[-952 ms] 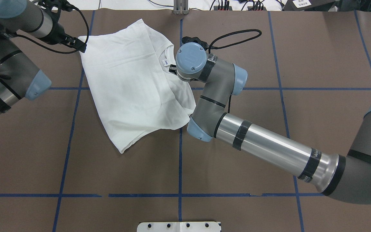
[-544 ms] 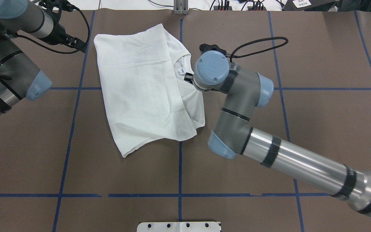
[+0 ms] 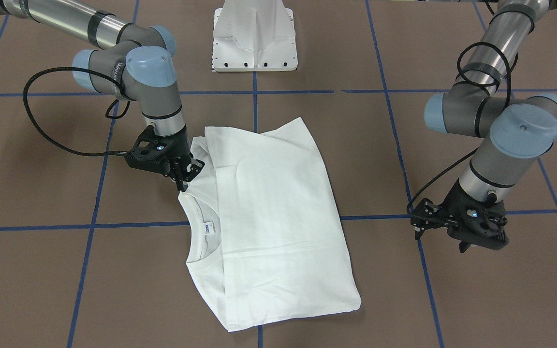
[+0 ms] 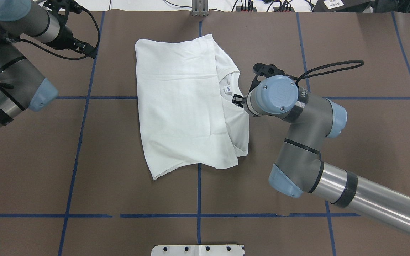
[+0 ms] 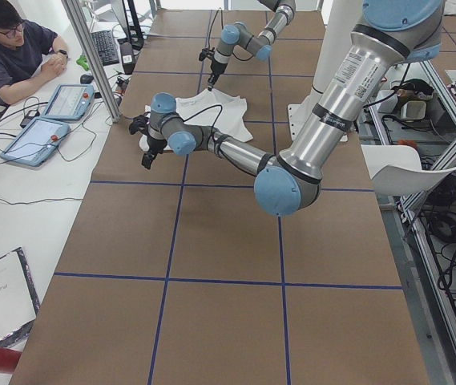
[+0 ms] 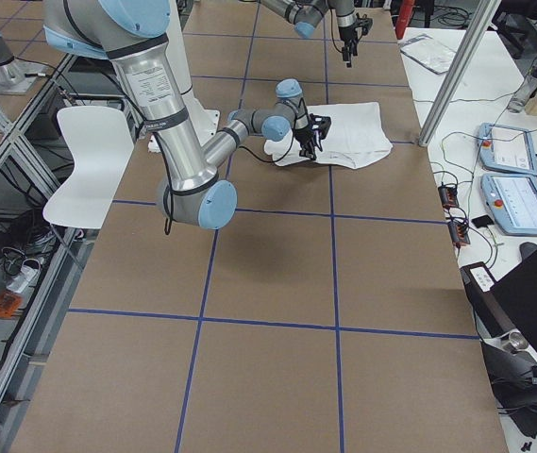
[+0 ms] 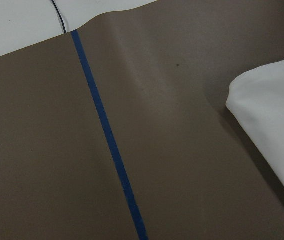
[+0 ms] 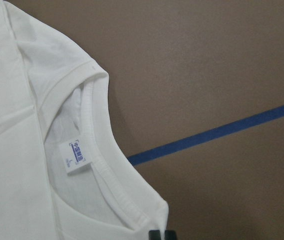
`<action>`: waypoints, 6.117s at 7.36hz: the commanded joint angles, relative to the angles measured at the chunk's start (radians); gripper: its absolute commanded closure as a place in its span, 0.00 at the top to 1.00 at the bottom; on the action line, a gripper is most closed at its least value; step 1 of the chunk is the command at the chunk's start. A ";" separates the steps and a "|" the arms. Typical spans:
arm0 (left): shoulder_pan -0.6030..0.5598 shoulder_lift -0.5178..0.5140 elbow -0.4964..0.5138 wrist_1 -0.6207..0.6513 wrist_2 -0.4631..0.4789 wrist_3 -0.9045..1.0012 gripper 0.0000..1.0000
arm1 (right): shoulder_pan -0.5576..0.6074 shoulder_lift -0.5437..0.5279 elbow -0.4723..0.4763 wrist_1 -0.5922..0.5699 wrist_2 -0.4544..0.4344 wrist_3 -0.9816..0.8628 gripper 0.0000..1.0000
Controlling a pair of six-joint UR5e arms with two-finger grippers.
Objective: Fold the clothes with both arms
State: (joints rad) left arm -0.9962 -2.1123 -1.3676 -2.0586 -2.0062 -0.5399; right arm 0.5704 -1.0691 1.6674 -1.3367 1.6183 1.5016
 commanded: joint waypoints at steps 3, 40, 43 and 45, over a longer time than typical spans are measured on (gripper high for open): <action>0.002 -0.002 -0.017 0.000 -0.048 -0.034 1.00 | -0.032 -0.090 0.084 0.001 -0.027 0.002 0.00; 0.746 0.092 -0.455 0.216 0.506 -0.709 0.55 | 0.114 -0.120 0.118 0.013 0.175 -0.274 1.00; 0.748 0.092 -0.452 0.216 0.506 -0.709 0.52 | 0.114 -0.120 0.117 0.013 0.175 -0.274 1.00; 0.755 0.092 -0.452 0.216 0.507 -0.709 0.55 | 0.114 -0.120 0.117 0.013 0.175 -0.274 1.00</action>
State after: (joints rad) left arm -0.2449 -2.0205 -1.8196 -1.8424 -1.4999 -1.2486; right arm 0.6842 -1.1888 1.7842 -1.3238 1.7932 1.2272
